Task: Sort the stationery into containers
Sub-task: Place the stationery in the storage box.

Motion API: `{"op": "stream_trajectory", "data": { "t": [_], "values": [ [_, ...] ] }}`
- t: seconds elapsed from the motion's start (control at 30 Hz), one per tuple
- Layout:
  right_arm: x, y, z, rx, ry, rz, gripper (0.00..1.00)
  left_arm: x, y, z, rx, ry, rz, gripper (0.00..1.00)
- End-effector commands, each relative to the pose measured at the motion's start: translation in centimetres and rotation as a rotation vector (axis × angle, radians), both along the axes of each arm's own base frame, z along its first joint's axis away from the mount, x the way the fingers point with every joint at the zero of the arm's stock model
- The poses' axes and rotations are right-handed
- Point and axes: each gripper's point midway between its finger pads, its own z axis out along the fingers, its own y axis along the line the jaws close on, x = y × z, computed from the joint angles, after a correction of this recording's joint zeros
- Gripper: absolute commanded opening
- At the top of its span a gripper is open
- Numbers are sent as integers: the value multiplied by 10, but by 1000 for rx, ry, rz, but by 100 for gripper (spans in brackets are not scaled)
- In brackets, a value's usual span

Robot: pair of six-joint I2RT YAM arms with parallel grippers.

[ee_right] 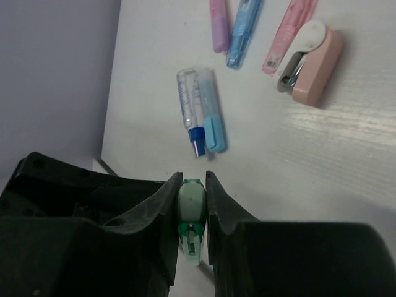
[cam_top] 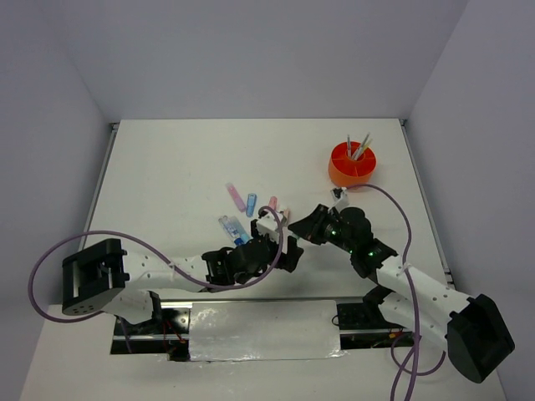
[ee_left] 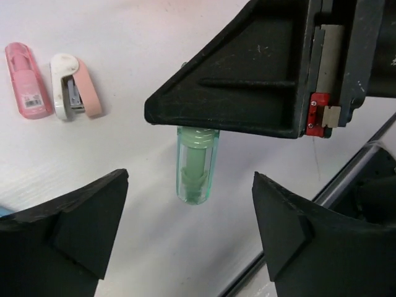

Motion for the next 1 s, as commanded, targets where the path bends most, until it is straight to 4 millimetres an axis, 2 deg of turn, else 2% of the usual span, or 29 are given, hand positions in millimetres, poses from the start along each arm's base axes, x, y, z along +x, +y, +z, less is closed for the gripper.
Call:
{"op": "stream_trajectory", "data": {
  "t": [0.0,0.03,0.07,0.1,0.13,0.17,0.2,0.23,0.27,0.3,0.37,0.4,0.43,0.47,0.5,0.57,0.67,0.83,0.97],
  "values": [
    [34,-16,56,-45,-203,-121,0,8,3,16,-1,15,76,99],
    [45,-29,61,-97,-223,-183,0,11,10,14,26,23,117,99],
    [57,-52,58,-180,-209,-269,0,13,13,22,23,33,142,99],
    [74,-67,81,-219,-247,-352,0,12,19,21,21,68,175,99],
    [89,-97,85,-314,-260,-472,0,9,37,8,104,101,211,99],
    [103,-130,98,-362,-249,-589,0,11,47,15,100,108,256,99],
    [114,-152,94,-420,-219,-667,0,6,66,4,158,147,294,99],
    [121,-181,94,-475,-195,-793,0,5,75,9,153,155,308,99],
    [129,-209,105,-490,-194,-897,0,4,82,7,164,169,313,99],
    [138,-221,99,-528,-168,-944,0,2,87,6,178,176,305,99],
    [156,-250,104,-574,-151,-1042,0,-4,101,6,200,185,290,99],
    [165,-258,119,-573,-171,-1063,0,-6,109,8,202,184,292,99],
    [169,-263,111,-594,-154,-1066,0,-7,113,9,203,182,290,99],
    [177,-268,123,-590,-172,-1085,0,-7,117,11,198,179,294,99],
    [185,-279,117,-611,-150,-1107,0,-8,120,13,197,174,293,99],
    [197,-286,127,-615,-177,-1119,0,-7,128,20,179,170,300,99],
    [220,-294,125,-630,-187,-1123,0,-9,130,26,168,172,267,99],
    [239,-297,122,-650,-198,-1136,0,-8,132,21,229,175,265,99],
    [255,-293,98,-663,-150,-1103,0,-4,130,21,245,170,264,99]
  ]
}}
